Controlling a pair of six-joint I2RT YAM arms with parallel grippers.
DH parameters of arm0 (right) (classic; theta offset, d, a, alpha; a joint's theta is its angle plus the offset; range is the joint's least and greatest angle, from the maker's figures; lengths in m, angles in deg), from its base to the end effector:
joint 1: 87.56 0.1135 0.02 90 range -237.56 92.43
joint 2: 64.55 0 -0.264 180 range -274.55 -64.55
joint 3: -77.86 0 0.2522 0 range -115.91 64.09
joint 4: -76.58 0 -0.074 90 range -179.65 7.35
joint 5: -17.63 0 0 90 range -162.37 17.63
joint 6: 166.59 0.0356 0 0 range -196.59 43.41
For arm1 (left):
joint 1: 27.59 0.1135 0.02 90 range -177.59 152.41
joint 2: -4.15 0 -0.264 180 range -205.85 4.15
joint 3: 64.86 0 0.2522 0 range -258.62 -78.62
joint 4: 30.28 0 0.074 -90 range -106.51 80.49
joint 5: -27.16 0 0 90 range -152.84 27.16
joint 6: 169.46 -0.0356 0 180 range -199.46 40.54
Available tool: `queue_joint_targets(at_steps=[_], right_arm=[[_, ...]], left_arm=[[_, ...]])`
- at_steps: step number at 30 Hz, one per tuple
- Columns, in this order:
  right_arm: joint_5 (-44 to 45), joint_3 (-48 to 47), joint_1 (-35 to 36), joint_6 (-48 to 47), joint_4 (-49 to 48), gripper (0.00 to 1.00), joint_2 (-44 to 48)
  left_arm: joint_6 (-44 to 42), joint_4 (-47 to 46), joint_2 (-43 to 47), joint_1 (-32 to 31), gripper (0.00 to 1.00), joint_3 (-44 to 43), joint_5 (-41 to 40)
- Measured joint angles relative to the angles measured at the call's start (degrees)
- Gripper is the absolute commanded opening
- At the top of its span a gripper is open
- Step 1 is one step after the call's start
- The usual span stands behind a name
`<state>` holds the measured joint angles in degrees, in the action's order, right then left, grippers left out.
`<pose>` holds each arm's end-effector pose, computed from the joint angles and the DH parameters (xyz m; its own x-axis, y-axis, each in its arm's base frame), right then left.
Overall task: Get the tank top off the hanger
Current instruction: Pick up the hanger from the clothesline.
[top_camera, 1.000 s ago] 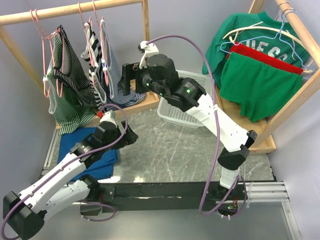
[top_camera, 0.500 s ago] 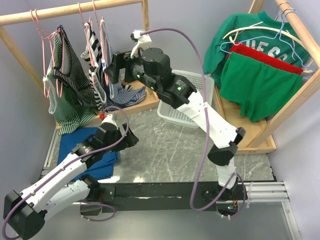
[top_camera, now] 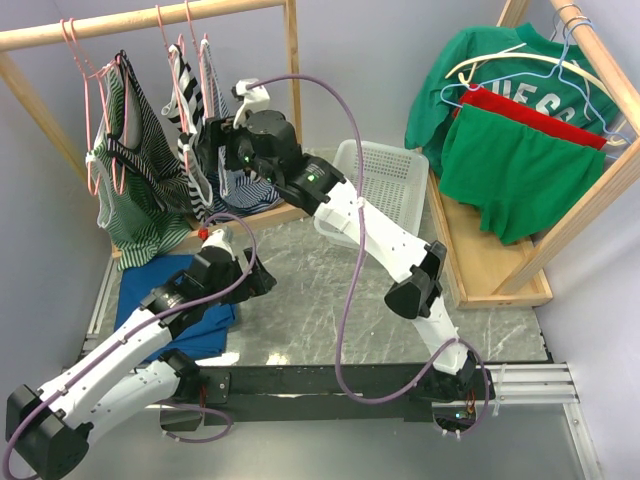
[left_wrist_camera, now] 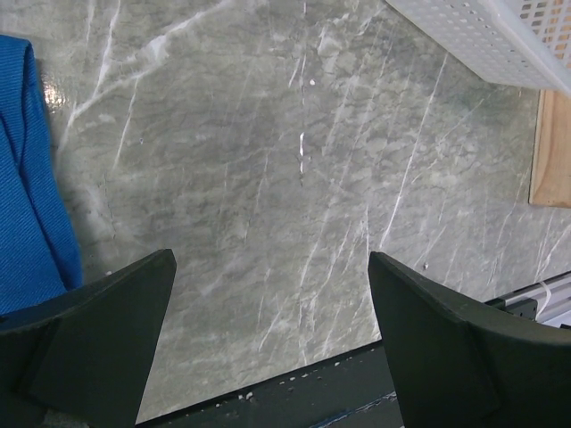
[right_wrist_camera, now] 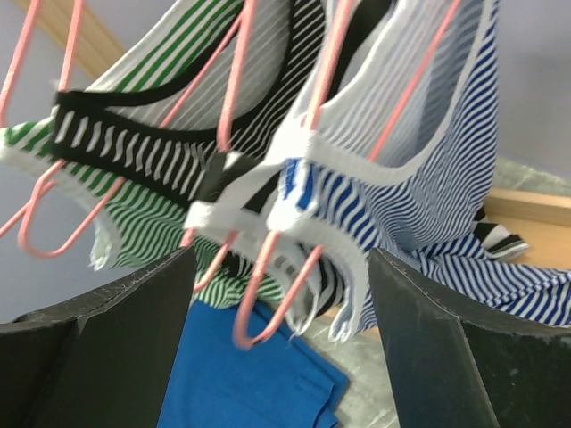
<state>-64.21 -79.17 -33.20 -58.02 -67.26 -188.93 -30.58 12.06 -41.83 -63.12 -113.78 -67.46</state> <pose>0.2899 0.3956 0.4608 -0.2637 0.1732 -0.9489 -0.6730 0.6717 0.3096 0.1425 -0.0982 0.2468 -0.7379 -0.3958 -0.5467 -0.0415 0.8351 -0.5485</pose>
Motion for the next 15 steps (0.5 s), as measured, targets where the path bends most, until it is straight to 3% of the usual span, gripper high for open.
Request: queue_joint_targets(at_steps=[6,15], right_arm=[[0.4,-0.1,-1.8,-0.1,-3.5,0.77,-0.7],[-1.8,-2.4,-3.6,1.0,-7.6,0.77,-2.7]], left_arm=[[-0.1,0.6,0.7,0.0,0.96,0.0,-0.1],[-0.2,1.6,6.6,0.0,0.96,0.0,-1.4]])
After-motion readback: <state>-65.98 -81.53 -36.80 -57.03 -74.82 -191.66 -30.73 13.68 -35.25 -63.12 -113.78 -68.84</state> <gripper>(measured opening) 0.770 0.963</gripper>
